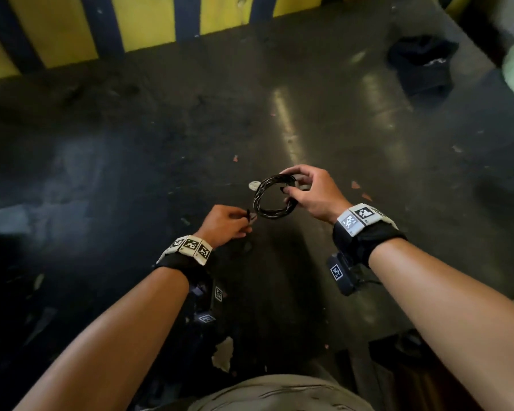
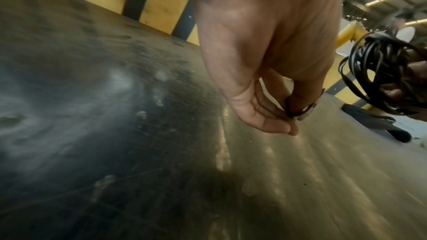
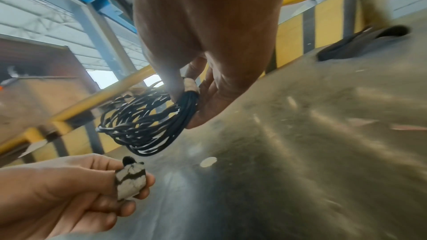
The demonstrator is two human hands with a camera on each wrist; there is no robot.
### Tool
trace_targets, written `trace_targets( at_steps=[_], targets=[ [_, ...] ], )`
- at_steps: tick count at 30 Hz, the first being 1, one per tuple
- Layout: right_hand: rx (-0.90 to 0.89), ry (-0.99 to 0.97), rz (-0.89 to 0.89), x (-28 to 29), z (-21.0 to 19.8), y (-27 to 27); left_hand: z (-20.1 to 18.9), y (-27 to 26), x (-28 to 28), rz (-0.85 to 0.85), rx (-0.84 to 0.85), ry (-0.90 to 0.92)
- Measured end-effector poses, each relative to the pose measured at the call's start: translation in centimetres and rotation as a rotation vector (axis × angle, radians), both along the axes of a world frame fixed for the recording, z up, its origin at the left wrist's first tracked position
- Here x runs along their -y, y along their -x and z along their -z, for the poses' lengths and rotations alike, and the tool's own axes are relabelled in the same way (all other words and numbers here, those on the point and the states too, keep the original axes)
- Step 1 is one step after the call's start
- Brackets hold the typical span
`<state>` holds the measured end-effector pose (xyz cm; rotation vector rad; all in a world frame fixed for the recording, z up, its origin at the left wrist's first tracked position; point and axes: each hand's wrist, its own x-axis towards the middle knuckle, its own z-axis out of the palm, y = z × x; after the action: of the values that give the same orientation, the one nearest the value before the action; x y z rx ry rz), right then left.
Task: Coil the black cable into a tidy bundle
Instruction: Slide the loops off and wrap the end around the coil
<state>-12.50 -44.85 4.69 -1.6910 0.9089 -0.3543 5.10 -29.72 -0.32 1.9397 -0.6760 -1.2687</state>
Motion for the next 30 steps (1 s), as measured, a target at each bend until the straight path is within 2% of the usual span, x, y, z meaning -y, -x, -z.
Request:
trace_targets(
  at_steps=[7,9,14,17,22,30],
  targets=[
    [0.008,0.025,-0.130,-3.8,-1.5,-3.9,-0.1,-2.9,-6.7,-0.153,0.123,0.012],
    [0.005,0.034,-0.159,-5.3,-1.8,-4.6,-0.6,-3.0,-8.4,-0.202,0.094,0.019],
    [0.012,0.051,-0.208,-9.6,-2.7,-5.5,-2.2,-2.9,-12.4,-0.185,-0.083,-0.018],
    [0.024,0.074,-0.251,-12.3,-3.3,-5.7,-2.7,-2.9,-14.9,-0.149,-0.057,0.014],
    [0.013,0.128,-0.278,-16.0,-3.6,-6.3,-3.3,-3.0,-18.5,-0.245,-0.028,0.049],
    [0.011,0.126,-0.237,-19.9,-4.0,-6.4,-3.3,-3.2,-22.8,-0.252,-0.136,0.009]
  ],
)
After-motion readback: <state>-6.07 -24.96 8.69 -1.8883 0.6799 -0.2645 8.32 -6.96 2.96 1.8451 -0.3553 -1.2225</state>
